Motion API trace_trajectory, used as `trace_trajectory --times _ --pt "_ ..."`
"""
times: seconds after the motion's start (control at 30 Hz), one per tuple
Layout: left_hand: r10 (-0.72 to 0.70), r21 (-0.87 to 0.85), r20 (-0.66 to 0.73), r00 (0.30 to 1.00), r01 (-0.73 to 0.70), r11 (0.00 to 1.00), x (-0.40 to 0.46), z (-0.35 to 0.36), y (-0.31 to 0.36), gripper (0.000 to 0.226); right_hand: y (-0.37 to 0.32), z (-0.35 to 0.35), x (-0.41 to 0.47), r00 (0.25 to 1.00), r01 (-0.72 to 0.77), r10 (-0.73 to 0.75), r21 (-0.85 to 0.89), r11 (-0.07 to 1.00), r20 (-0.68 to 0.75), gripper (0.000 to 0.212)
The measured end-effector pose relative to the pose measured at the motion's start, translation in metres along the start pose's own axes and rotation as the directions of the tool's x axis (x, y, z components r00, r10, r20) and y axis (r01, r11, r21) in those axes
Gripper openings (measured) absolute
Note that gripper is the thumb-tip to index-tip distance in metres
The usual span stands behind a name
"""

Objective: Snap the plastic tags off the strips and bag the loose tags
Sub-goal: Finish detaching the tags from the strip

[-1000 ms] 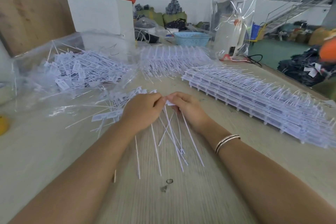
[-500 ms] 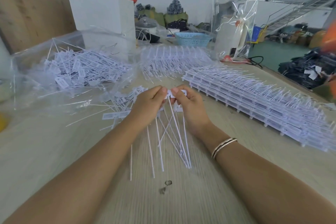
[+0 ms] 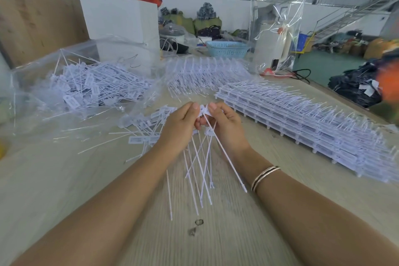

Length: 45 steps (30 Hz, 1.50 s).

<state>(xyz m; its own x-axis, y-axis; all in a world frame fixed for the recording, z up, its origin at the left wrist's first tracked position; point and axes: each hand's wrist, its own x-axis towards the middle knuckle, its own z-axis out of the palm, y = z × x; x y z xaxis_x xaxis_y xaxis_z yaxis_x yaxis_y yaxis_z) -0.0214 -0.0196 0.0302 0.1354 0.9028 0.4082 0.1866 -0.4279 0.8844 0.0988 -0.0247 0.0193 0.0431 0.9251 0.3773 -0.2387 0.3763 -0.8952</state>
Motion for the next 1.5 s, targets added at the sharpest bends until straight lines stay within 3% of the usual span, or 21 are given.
trace_trajectory --times 0.53,0.73,0.87,1.1,1.33,1.5 --pt "0.065 0.007 -0.071 0.995 -0.064 0.998 -0.003 0.007 -0.004 0.035 0.003 -0.002 0.000 0.999 0.022 -0.026 0.088 0.996 0.044 0.024" --pt "0.105 0.124 -0.126 0.986 -0.090 0.988 -0.003 0.004 -0.004 0.036 0.003 -0.005 0.000 0.997 0.059 -0.051 -0.111 0.992 0.066 0.022" --pt "0.156 0.143 -0.102 0.982 -0.141 0.980 -0.006 0.000 -0.003 0.041 0.005 -0.004 0.001 0.991 -0.012 0.030 -0.134 0.991 0.132 0.021" --pt "0.065 0.045 -0.034 0.997 -0.064 0.997 -0.002 -0.003 -0.007 0.038 0.004 -0.004 0.001 0.973 -0.100 0.079 0.093 0.991 0.215 0.021" --pt "0.081 0.034 0.005 0.997 -0.081 0.996 -0.003 -0.002 -0.008 0.040 0.002 -0.008 0.003 0.936 -0.202 0.149 0.140 0.969 0.319 0.034" --pt "0.061 0.042 0.000 0.998 -0.061 0.997 -0.003 -0.002 -0.009 0.038 0.002 -0.009 0.002 0.928 -0.253 0.183 0.189 0.949 0.324 0.030"
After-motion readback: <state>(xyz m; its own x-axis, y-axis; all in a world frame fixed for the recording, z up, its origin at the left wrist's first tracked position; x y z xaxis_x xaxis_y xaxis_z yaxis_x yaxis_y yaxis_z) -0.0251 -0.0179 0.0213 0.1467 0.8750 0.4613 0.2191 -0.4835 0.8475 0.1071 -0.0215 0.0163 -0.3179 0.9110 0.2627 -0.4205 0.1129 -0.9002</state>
